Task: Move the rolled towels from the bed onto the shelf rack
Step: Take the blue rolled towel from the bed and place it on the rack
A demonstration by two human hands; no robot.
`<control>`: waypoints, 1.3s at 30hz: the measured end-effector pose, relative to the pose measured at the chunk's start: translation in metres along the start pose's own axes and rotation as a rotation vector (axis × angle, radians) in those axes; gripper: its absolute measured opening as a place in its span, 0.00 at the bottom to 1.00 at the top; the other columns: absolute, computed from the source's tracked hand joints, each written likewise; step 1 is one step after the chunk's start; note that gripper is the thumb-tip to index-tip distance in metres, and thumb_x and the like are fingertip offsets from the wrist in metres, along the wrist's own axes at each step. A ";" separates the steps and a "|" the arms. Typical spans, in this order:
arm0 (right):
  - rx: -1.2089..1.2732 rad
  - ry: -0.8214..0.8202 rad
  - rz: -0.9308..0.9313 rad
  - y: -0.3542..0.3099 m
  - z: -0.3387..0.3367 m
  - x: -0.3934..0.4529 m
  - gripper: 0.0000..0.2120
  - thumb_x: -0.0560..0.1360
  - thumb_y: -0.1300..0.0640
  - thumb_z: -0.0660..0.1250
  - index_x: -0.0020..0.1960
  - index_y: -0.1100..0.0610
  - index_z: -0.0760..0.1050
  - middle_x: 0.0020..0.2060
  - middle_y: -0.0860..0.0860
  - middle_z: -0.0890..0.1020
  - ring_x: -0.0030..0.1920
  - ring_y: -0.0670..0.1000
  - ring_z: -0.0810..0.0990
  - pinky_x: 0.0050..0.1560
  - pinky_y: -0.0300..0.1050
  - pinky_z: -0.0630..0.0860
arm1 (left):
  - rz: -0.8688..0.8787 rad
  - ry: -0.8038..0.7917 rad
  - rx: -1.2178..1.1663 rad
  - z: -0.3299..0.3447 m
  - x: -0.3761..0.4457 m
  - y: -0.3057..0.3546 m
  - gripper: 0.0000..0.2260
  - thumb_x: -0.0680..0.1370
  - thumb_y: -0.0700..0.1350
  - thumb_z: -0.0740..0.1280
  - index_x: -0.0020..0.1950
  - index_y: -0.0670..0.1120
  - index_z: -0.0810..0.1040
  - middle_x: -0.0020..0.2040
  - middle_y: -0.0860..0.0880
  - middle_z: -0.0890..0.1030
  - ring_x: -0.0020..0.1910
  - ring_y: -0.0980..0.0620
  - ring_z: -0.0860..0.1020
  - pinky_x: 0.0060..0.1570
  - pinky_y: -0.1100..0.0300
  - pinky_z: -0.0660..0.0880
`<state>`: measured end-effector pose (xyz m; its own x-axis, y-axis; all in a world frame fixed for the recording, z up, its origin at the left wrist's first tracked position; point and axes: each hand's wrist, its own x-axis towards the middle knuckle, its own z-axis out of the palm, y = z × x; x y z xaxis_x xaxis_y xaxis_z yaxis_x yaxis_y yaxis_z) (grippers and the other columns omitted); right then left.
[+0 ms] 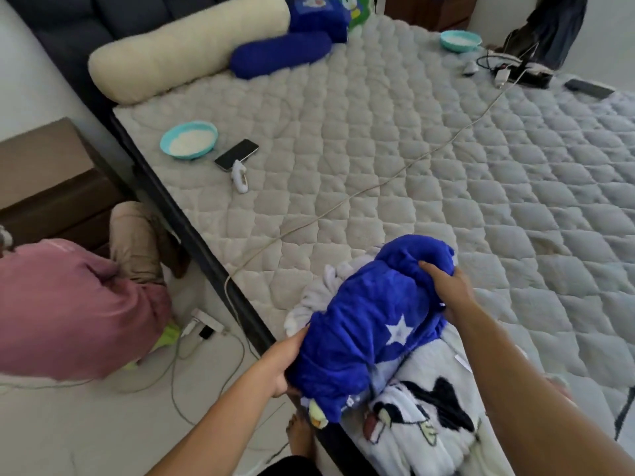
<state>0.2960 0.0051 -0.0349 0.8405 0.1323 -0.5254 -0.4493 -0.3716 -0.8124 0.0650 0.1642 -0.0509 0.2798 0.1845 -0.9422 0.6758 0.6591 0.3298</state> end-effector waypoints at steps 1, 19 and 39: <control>0.033 -0.006 -0.012 0.001 -0.003 -0.002 0.11 0.69 0.46 0.71 0.47 0.47 0.73 0.47 0.51 0.80 0.50 0.57 0.78 0.54 0.56 0.77 | 0.016 0.007 -0.035 0.004 -0.003 -0.005 0.34 0.72 0.65 0.67 0.70 0.44 0.70 0.68 0.41 0.74 0.64 0.40 0.75 0.57 0.44 0.76; 0.293 -0.425 -0.512 -0.031 0.060 -0.189 0.06 0.69 0.54 0.72 0.39 0.46 0.75 0.40 0.48 0.81 0.43 0.52 0.80 0.47 0.50 0.80 | 0.385 0.144 -0.611 -0.068 -0.103 -0.116 0.31 0.64 0.69 0.72 0.59 0.51 0.83 0.57 0.48 0.85 0.57 0.44 0.82 0.59 0.46 0.77; -0.115 -1.549 -1.067 0.147 0.212 -0.695 0.12 0.67 0.53 0.74 0.44 0.56 0.74 0.43 0.55 0.80 0.45 0.56 0.79 0.49 0.54 0.78 | 0.840 0.682 -1.463 -0.277 -0.308 -0.546 0.23 0.72 0.64 0.68 0.59 0.50 0.83 0.57 0.48 0.85 0.59 0.45 0.81 0.63 0.48 0.75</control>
<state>-0.4185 0.0539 0.1572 -0.2934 0.8956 0.3343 0.0823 0.3720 -0.9246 -0.5793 -0.0507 0.0427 -0.3584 0.7525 -0.5526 -0.6625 0.2120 0.7184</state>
